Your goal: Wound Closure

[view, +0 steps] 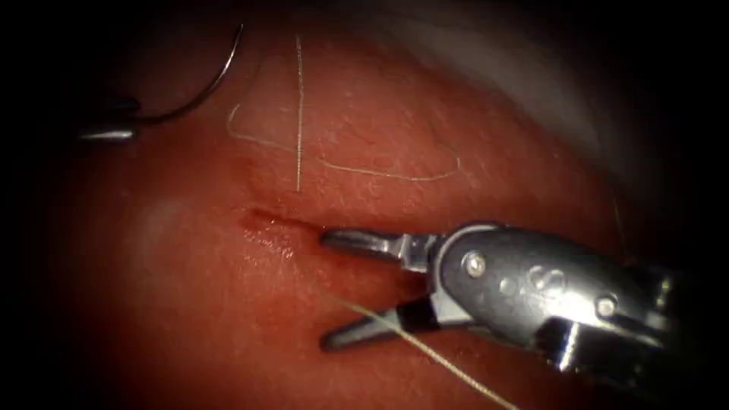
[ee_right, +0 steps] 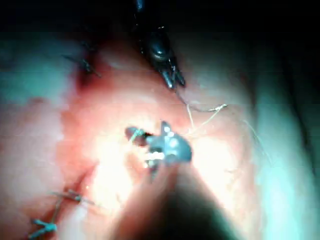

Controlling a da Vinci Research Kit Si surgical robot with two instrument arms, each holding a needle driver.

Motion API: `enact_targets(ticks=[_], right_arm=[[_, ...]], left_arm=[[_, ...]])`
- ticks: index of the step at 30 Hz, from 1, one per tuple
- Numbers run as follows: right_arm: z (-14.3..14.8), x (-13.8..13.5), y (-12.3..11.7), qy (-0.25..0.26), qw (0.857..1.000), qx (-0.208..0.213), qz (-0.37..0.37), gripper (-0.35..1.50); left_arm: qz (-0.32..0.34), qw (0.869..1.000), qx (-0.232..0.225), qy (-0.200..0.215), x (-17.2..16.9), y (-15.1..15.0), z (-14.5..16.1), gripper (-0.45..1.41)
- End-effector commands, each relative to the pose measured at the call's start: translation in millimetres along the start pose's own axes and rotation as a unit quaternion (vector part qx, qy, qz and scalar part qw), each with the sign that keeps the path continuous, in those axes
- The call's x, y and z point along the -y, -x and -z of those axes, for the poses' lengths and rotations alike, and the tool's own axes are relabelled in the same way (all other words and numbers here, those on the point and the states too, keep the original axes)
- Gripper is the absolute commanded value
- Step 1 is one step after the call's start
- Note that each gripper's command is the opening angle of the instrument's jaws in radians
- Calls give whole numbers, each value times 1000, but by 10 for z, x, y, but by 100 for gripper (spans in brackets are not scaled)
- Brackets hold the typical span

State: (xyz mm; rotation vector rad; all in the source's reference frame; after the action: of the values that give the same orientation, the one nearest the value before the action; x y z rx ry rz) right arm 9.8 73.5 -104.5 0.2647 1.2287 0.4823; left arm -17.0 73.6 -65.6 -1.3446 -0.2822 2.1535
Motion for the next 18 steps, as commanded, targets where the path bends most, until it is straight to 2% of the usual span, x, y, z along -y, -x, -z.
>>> enact_targets(ticks=[1, 5, 8, 11, 12, 14, 18], right_arm=[[0, -9, 1, 6, 1000, 0, -1, 148], [10, -17, 3, 13, 1000, 1, -4, 148], [15, -21, 6, 13, 1000, 3, -3, 148], [19, -22, 6, 14, 1000, 3, -3, 146], [24, -25, 6, 14, 1000, 5, -4, 145], [37, -31, 3, 15, 1000, 5, -6, 141], [63, -45, -3, 30, 999, 8, -13, 131]], left_arm=[[25, 1000, 2, -18, 1, -4, -2, 75], [58, 997, 5, -45, 5, -37, 15, 78], [77, 997, 10, -22, -4, -67, 47, 78], [87, 996, 14, -20, -4, -85, 73, 78], [94, 995, 17, -15, -6, -97, 90, 72], [94, 995, 21, -13, -14, -114, 107, 71], [73, 997, 23, 4, -40, -134, 105, 69]])
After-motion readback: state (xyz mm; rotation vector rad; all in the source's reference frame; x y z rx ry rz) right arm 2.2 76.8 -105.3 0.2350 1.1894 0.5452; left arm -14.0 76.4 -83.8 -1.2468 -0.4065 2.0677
